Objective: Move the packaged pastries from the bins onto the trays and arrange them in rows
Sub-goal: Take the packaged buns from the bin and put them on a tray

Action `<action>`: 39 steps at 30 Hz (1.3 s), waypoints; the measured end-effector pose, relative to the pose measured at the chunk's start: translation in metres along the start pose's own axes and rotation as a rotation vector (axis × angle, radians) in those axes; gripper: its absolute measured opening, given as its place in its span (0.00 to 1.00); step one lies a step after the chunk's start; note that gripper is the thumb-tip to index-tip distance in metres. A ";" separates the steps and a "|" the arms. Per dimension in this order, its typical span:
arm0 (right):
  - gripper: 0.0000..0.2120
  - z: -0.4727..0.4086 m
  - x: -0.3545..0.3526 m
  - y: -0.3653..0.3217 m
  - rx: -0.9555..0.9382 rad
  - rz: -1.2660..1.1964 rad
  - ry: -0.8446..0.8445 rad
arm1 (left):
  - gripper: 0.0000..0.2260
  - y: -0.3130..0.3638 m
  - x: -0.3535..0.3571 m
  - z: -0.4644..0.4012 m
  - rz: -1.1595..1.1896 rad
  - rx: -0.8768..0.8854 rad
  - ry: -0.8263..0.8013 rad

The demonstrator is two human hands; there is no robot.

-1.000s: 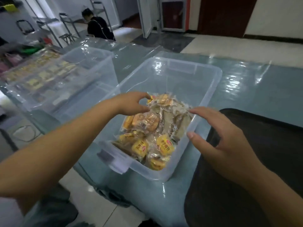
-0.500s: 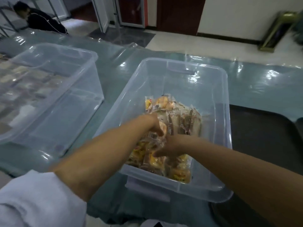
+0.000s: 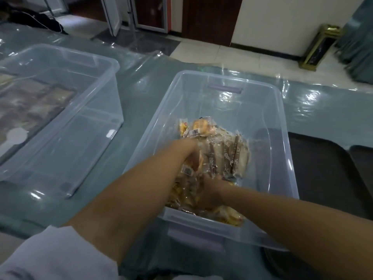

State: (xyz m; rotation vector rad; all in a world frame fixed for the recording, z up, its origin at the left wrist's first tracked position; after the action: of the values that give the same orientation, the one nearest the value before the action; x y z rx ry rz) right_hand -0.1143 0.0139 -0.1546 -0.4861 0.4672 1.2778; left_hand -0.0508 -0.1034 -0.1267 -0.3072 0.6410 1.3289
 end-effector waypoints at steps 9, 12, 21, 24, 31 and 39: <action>0.30 0.042 -0.022 -0.008 -0.101 0.114 -0.082 | 0.33 -0.002 -0.020 0.009 -0.022 0.038 0.053; 0.35 0.050 -0.038 -0.004 -0.131 0.019 0.032 | 0.36 -0.001 -0.021 0.013 0.004 0.047 0.049; 0.34 0.119 -0.076 0.025 -0.295 -0.359 0.542 | 0.48 0.008 -0.040 0.017 0.187 0.208 0.196; 0.30 0.156 -0.084 0.049 -0.404 -0.756 0.624 | 0.49 0.012 -0.057 0.028 0.342 0.289 0.305; 0.24 0.225 -0.065 0.159 -0.480 -1.463 0.790 | 0.31 0.053 -0.083 0.119 0.901 0.566 0.525; 0.20 0.256 0.033 0.330 -0.339 -1.881 0.776 | 0.47 0.201 -0.011 0.217 1.158 0.786 0.627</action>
State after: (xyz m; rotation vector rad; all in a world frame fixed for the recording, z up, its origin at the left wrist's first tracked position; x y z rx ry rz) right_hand -0.4125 0.2609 0.0053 -1.2621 0.2095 -0.7191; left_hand -0.1899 0.0553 0.0814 0.3970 1.9938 1.9077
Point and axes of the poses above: each hand's wrist, its own z-axis away from the middle knuckle, its own x-axis out of the palm, y = z × x, the point moved 8 cm from there along -z, towards the middle knuckle, and after that the axes turned 4 degrees about -y, right-handed, at the moved point
